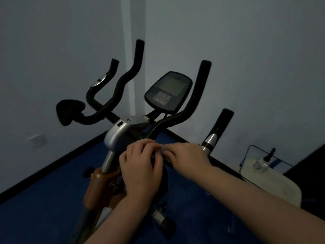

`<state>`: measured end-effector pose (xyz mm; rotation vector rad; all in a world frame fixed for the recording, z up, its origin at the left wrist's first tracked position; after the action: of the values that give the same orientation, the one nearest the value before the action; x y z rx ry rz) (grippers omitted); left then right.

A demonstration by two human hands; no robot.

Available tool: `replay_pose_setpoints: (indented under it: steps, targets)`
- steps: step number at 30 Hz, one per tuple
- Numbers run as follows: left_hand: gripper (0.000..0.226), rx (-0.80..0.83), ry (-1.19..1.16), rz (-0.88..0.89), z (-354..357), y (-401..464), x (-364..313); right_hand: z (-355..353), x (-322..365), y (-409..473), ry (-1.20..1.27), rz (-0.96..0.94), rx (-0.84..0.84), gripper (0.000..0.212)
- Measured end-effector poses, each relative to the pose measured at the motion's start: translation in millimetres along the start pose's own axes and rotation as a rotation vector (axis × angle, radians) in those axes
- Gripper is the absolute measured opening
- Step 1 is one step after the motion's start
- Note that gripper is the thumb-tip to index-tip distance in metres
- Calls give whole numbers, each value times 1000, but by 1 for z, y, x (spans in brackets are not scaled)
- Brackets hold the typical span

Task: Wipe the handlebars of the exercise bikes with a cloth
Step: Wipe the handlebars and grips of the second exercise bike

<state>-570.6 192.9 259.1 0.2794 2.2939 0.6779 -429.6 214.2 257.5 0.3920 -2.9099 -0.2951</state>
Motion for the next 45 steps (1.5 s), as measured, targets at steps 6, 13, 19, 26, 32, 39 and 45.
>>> replay_pose_setpoints:
  steps: [6, 13, 19, 26, 32, 39, 45]
  targets:
    - [17, 141, -268, 121, 16, 44, -28, -23, -24, -43, -120, -347, -79, 23]
    - [16, 328, -97, 305, 43, 35, -37, -33, -54, -59, 72, 48, -443, 24]
    - [16, 472, 54, 329, 57, 33, -38, -50, -82, -51, -43, -11, -333, 28]
    - [21, 496, 70, 315, 55, 32, -41, -19, -49, -76, 100, 68, -547, 26]
    - [15, 507, 78, 263, 55, 32, -38, -58, -92, -34, -298, -260, -367, 24]
    - [13, 497, 88, 208, 53, 35, -39, -89, -114, 3, -475, -520, -433, 26]
    - [12, 471, 113, 160, 53, 36, -37, -111, -143, 11, -137, -33, -743, 29]
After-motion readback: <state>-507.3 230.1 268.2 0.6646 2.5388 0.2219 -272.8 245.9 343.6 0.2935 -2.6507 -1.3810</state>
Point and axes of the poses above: each hand's wrist, its own y-axis towards the middle knuckle, its own z-axis out of the palm, x = y × z, the point moved 6 cm from there along y, towards the middle knuckle, and after that the axes turned 1 degree about -z, right-handed, at the moved point
